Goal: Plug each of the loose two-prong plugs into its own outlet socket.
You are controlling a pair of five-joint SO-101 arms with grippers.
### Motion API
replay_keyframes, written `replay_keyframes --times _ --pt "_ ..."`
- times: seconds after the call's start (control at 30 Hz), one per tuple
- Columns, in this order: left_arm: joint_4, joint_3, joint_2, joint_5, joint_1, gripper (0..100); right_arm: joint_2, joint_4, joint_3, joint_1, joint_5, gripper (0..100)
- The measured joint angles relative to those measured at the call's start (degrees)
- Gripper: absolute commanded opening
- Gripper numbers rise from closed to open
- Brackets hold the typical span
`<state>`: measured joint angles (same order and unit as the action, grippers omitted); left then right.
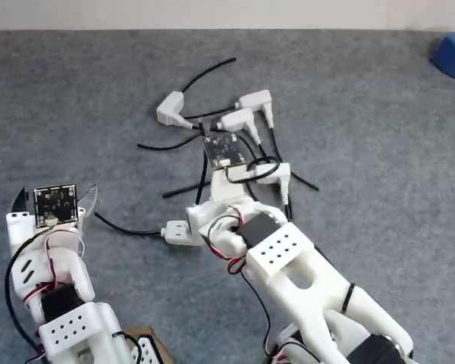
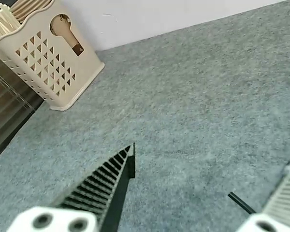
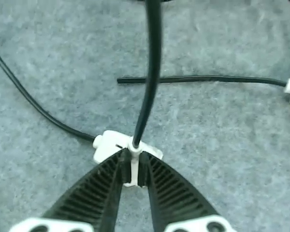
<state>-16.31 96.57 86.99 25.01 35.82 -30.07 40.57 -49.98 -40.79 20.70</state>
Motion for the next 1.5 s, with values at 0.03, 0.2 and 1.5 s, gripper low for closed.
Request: replay_keyframes --times 0.03,0.2,1.5 --pt "0.0 0.0 0.0 0.0 0.0 42 0.0 0.0 0.0 0.44 0.0 0.7" --pt "0.0 0.0 0.0 0.0 0.0 42 0.0 2.99 3.25 2.2 0.0 0.7" --pt "-22.95 -0.53 0.09 0.0 -6.33 42 43.16 11.52 39.38 4.13 6.33 3.7"
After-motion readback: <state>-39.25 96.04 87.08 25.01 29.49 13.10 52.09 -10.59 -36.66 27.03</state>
